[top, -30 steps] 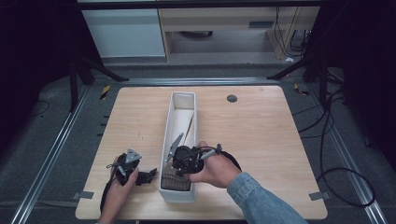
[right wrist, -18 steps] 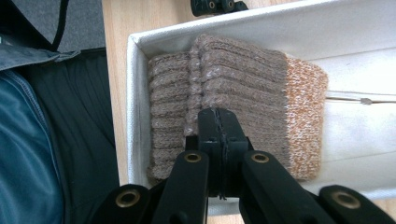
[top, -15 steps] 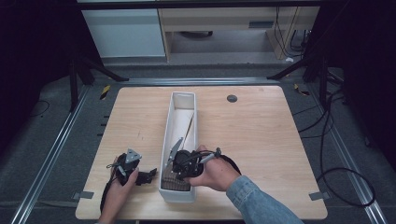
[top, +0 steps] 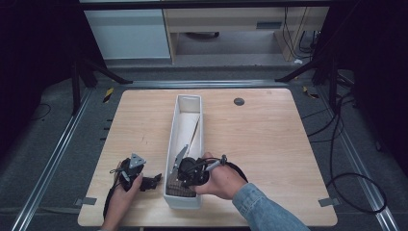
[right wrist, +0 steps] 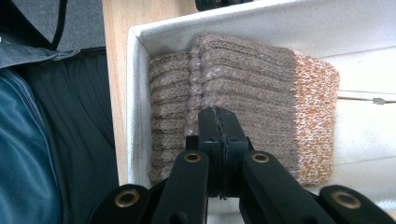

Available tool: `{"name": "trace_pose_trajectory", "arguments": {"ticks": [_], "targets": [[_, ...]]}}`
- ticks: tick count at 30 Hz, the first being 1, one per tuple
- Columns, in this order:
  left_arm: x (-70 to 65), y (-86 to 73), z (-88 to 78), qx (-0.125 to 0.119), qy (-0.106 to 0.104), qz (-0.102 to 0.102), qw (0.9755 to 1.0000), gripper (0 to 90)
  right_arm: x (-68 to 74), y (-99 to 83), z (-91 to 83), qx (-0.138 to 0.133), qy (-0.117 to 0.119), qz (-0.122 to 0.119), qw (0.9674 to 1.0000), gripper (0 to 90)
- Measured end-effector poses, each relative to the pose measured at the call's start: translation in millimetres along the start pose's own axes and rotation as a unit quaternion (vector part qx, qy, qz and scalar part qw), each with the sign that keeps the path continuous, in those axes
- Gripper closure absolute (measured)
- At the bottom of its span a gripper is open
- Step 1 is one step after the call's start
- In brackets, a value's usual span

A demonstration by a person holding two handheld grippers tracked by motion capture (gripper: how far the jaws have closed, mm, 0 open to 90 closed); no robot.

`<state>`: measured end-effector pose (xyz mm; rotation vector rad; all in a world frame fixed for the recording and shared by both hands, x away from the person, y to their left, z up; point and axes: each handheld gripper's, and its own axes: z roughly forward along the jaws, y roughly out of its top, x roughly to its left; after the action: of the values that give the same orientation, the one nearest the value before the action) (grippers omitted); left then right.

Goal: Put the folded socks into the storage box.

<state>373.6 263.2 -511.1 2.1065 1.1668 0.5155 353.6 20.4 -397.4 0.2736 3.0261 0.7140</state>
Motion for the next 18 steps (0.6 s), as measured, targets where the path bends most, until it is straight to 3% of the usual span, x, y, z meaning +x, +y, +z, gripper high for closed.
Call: {"name": "trace_pose_trajectory", "arguments": {"ticks": [18], "targets": [[0.0, 0.3, 0.3, 0.0, 0.0, 0.0, 1.0, 0.0, 0.8, -2.6, 4.5, 0.003, -0.007, -0.002, 1.0, 90.0]]}}
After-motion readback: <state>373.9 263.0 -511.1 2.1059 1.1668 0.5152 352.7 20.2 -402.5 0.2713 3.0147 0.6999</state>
